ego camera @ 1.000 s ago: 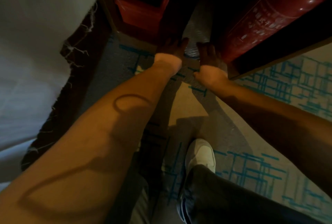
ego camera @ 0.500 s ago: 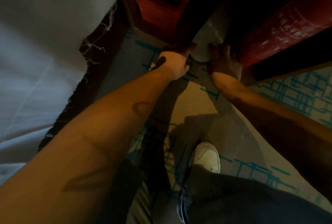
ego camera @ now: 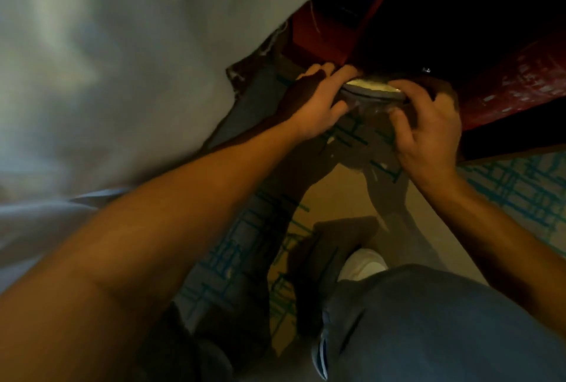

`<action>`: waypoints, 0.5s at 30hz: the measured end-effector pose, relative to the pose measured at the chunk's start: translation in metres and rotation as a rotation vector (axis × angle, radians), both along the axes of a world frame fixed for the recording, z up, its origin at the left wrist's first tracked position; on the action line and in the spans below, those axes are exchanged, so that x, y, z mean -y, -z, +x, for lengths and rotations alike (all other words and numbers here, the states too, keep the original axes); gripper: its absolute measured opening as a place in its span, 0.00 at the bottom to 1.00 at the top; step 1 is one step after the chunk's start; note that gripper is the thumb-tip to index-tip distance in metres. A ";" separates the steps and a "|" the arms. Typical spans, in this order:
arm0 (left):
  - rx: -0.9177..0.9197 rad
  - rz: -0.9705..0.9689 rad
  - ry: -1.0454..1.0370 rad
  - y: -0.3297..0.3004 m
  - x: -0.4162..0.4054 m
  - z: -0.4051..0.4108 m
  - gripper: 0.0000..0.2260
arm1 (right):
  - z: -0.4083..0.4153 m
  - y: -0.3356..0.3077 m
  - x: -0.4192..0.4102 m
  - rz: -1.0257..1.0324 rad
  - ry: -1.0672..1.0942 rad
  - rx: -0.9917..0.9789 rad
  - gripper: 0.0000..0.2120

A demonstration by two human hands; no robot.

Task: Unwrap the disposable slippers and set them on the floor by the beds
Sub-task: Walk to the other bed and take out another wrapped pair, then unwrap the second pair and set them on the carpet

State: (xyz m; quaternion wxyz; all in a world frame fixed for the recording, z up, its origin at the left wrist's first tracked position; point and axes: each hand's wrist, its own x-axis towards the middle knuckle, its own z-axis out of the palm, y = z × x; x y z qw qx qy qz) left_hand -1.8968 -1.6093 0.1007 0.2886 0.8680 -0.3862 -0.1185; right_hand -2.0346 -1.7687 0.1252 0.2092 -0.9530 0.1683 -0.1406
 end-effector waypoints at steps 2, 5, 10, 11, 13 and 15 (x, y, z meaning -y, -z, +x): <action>-0.183 -0.160 -0.042 0.005 -0.008 -0.007 0.16 | 0.006 -0.006 -0.006 0.024 -0.035 0.051 0.17; -0.626 -0.316 -0.181 -0.009 -0.016 -0.018 0.16 | 0.006 -0.010 -0.020 0.073 -0.054 0.101 0.16; -0.621 -0.383 -0.351 -0.074 -0.020 -0.036 0.15 | 0.011 -0.047 -0.031 0.346 0.052 0.232 0.18; -0.579 -0.415 -0.383 -0.079 -0.022 -0.037 0.13 | 0.016 -0.052 -0.032 0.396 0.053 0.225 0.19; -0.510 -0.469 -0.336 -0.104 -0.031 -0.046 0.11 | 0.005 -0.076 -0.034 0.451 0.059 0.226 0.19; -0.485 -0.501 -0.282 -0.121 -0.042 -0.052 0.11 | -0.004 -0.097 -0.035 0.444 0.033 0.211 0.18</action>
